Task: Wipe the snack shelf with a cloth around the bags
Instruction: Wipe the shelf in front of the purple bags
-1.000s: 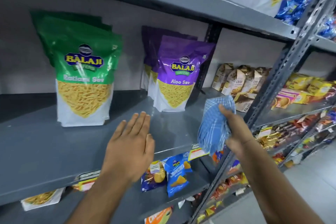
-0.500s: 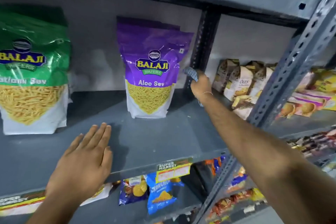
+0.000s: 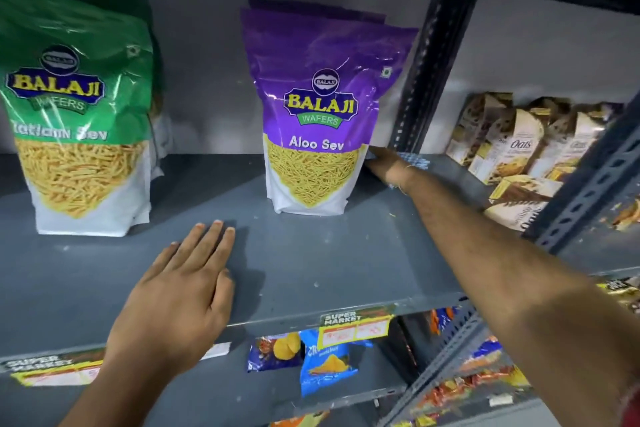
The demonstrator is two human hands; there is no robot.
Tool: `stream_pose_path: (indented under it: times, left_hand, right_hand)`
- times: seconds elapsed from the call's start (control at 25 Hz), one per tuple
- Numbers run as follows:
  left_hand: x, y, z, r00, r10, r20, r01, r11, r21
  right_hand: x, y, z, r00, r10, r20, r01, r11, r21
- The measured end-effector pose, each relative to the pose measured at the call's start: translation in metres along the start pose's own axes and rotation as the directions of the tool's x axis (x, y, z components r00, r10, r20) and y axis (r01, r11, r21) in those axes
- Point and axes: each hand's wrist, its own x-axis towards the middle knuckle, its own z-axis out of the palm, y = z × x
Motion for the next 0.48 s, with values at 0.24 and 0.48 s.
stream_pose_path:
  times: [0.24, 0.48]
  left_hand:
    - [-0.001, 0.007, 0.0, 1.0, 0.007, 0.019, -0.007, 1.0, -0.024]
    - [0.001, 0.009, -0.005, 0.999, 0.029, 0.046, -0.029, 1.0, 0.0]
  right_hand:
    - [-0.082, 0.004, 0.007, 0.997, -0.041, 0.062, 0.03, 0.985, 0.169]
    - [-0.144, 0.011, 0.007, 0.991, -0.127, 0.032, 0.123, 0.988, 0.095]
